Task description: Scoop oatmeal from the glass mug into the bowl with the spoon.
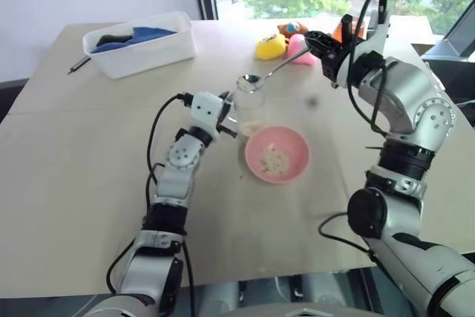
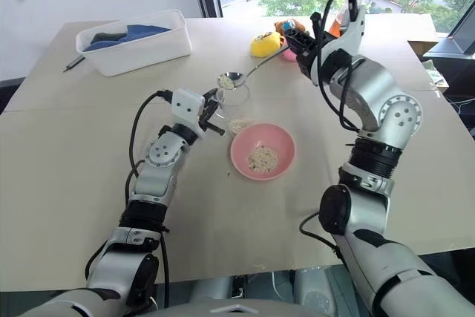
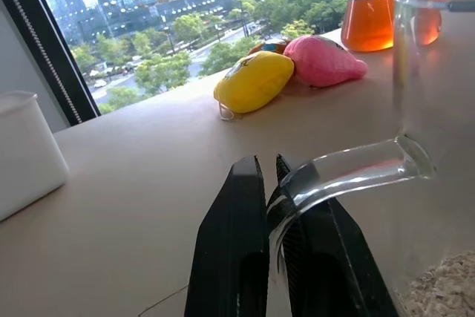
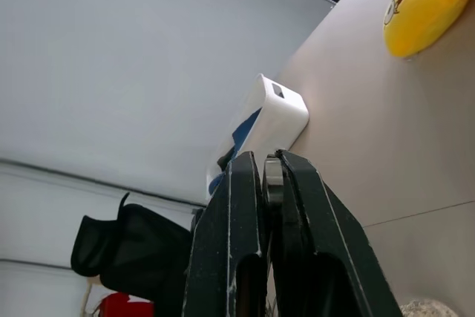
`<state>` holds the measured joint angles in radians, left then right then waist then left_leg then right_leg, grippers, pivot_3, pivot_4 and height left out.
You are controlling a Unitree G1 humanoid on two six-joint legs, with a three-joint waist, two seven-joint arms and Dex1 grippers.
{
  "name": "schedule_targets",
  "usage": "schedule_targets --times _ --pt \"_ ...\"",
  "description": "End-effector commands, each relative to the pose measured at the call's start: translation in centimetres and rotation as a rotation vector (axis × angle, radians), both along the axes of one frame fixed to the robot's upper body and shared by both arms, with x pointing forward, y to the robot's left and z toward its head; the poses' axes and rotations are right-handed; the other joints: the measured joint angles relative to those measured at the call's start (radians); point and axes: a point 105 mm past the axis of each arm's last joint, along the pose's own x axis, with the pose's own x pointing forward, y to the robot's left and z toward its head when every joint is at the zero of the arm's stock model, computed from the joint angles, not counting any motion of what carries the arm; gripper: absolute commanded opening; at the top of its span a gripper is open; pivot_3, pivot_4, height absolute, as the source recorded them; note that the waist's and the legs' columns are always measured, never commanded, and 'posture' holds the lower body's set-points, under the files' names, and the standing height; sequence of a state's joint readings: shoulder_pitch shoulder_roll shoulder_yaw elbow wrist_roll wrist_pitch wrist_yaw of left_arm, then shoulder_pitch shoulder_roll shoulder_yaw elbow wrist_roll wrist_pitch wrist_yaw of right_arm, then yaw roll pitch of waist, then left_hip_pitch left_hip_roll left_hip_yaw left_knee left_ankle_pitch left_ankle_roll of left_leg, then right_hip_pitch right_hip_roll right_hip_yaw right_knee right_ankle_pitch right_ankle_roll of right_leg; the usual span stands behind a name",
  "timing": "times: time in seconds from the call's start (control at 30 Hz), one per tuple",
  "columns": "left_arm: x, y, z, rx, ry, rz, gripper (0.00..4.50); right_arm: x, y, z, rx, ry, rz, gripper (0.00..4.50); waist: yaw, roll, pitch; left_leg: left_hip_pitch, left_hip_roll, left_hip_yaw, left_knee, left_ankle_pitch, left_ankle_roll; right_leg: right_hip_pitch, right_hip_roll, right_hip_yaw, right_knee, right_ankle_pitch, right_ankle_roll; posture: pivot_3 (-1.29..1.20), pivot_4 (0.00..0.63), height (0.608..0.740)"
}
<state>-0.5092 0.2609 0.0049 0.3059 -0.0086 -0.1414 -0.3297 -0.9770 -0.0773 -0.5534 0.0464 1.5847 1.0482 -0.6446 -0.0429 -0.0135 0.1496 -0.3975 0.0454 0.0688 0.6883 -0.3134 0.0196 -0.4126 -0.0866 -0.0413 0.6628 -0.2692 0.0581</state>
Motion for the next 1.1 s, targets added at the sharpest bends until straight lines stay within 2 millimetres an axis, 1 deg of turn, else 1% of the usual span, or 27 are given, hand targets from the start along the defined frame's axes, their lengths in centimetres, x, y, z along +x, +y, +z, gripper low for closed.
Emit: schedule_targets --times 0.03,0.13,0.23,0.3,0.37,0.43,0.53,0.63,0.73,0.77,0.83,0.97,1.1 --pt "0.1 0.7 2.2 -0.044 -0.068 0.013 0.2 -2.2 -0.8 2.0 0.02 -0.106 0.04 0.0 0.0 0.0 0.0 0.0 0.0 0.0 0.0 0.0 0.0 0.0 0.0 0.0 0.0 0.0 0.0 0.0 0.15 0.74" --pt "0.3 1.0 2.4 -0.044 -0.066 0.018 0.2 -3.3 -1.3 1.3 -0.016 -0.119 0.057 0.0 -0.001 0.0 0.0 0.0 0.0 0.0 0.0 0.0 0.0 0.0 0.0 0.0 0.0 0.0 0.0 0.0 0.15 0.74" --pt "0.5 1.3 2.6 -0.039 -0.066 0.028 0.2 -4.5 -1.1 -0.1 -0.074 -0.124 0.095 0.0 -0.001 0.0 0.0 0.0 0.0 0.0 0.0 0.0 0.0 0.0 0.0 0.0 0.0 0.0 0.0 0.0 0.15 0.74" --pt "0.6 1.3 2.7 -0.041 -0.07 0.027 0.2 -5.0 -0.8 -2.0 -0.18 -0.13 0.122 0.0 0.0 0.0 0.0 0.0 0.0 0.0 0.0 0.0 0.0 0.0 0.0 0.0 0.0 0.0 0.0 0.0 0.15 0.74" --pt "0.5 1.2 2.7 -0.05 -0.071 0.018 0.2 -5.1 -0.8 -3.9 -0.288 -0.128 0.123 0.0 0.003 0.0 0.0 0.0 0.0 0.0 0.0 0.0 0.0 0.0 0.0 0.001 0.0 0.0 0.0 0.0 0.15 0.74" --pt "0.4 1.1 2.4 -0.04 -0.064 0.011 0.2 -4.8 -0.9 -4.7 -0.354 -0.144 0.089 0.0 0.004 0.0 0.0 0.0 0.0 0.0 0.0 0.0 0.0 0.0 0.0 0.001 -0.001 0.0 0.0 0.0 0.15 0.74" --pt "0.4 1.0 2.0 -0.031 -0.056 0.011 0.2 -4.6 -0.9 -5.5 -0.591 -0.249 0.049 0.0 0.005 0.0 0.0 0.0 0.0 0.0 0.001 0.0 0.0 0.0 -0.001 0.001 -0.001 0.0 0.0 0.0 0.15 0.74" --pt "0.3 1.0 2.3 -0.035 -0.073 0.006 0.2 -4.4 -1.0 -5.5 -0.747 -0.352 0.041 0.0 0.009 0.0 0.0 0.0 0.0 0.0 0.001 0.0 0.0 0.0 0.0 0.001 -0.002 0.0 0.0 0.0 0.15 0.74" --pt "0.3 0.8 2.3 -0.034 -0.076 0.001 0.2 -4.5 -0.8 -4.4 -0.874 -0.482 0.052 0.0 0.009 0.0 0.0 0.0 0.0 0.0 0.001 0.0 0.0 0.0 0.0 0.001 -0.002 0.0 0.0 0.0 0.15 0.74" --pt "0.3 0.8 2.1 -0.027 -0.072 -0.001 0.2 -4.8 -0.4 -3.6 -0.889 -0.528 0.065 0.0 0.009 0.0 0.0 0.0 0.0 0.0 0.002 0.0 0.0 0.0 0.0 0.001 -0.002 0.0 0.0 0.0 0.15 0.74" --pt "0.2 0.7 2.0 -0.029 -0.071 -0.004 0.2 -5.8 1.1 -2.2 -0.922 -0.648 0.132 0.0 0.008 0.0 0.0 0.0 0.0 -0.001 0.002 0.0 0.0 0.0 -0.001 0.001 -0.002 0.0 0.0 0.0 0.15 0.74" --pt "0.2 0.4 1.9 -0.031 -0.071 -0.012 0.2 -6.7 2.6 -1.3 -0.985 -0.745 0.211 0.0 0.011 0.0 0.0 0.0 0.0 -0.001 0.002 0.0 0.0 0.0 0.0 0.0 -0.002 0.0 0.0 0.0 0.15 0.74" --pt "0.2 0.4 1.8 -0.031 -0.069 -0.011 0.2 -7.0 3.1 -1.0 -0.981 -0.766 0.237 0.0 0.017 0.0 0.0 -0.001 0.0 -0.001 0.004 0.0 0.0 0.0 -0.001 0.0 -0.002 0.0 0.0 0.0 0.15 0.74"
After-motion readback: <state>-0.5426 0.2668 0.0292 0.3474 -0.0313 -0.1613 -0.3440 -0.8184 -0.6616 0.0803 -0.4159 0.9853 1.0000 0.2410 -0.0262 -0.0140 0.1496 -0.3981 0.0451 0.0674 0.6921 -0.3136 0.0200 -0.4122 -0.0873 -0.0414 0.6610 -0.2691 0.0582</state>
